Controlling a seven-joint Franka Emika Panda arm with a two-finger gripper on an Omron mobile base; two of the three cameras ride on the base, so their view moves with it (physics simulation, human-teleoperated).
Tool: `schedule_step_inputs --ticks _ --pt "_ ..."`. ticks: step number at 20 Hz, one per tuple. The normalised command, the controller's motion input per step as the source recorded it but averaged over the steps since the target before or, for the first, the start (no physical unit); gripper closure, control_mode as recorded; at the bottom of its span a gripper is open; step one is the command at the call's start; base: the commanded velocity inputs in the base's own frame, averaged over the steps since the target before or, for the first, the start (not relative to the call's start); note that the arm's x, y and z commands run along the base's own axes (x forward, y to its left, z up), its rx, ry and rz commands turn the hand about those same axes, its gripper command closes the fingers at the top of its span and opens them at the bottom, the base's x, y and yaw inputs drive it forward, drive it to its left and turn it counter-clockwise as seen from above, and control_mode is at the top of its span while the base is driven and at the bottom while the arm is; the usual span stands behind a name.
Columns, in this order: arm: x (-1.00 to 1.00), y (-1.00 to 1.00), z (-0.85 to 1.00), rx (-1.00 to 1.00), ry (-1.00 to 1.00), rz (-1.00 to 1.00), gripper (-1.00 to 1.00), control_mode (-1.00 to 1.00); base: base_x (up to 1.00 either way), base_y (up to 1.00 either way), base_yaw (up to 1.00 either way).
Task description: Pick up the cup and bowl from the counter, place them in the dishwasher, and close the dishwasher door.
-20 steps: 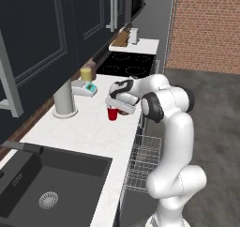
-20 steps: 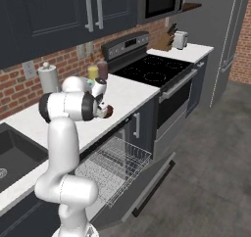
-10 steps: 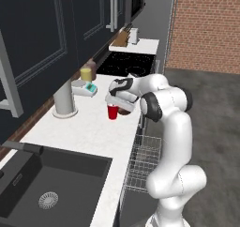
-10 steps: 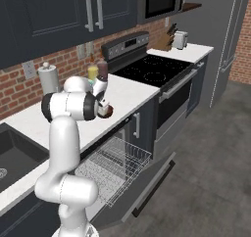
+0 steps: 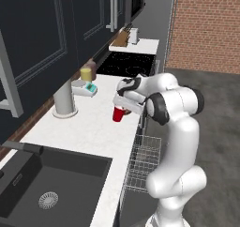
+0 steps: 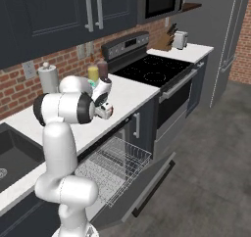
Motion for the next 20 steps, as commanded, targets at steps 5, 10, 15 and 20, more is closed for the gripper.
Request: schedule_step_inputs --ticks 5,10,15,20 --pt "-0.99 -0.74 0.07 0.06 -0.09 -0.09 1.00 -1.00 0.00 0.00 0.00" --pt "-0.96 -1.00 0.13 0.08 -0.15 -0.09 1.00 -1.00 0.00 0.00 0.00" --pt "-0.18 -1.00 -0.38 0.08 -0.01 -0.13 1.00 -1.00 0.00 0.00 0.00" --pt "0.17 -0.97 -0.87 0.13 0.00 -0.10 1.00 -1.00 0.00 0.00 0.00"
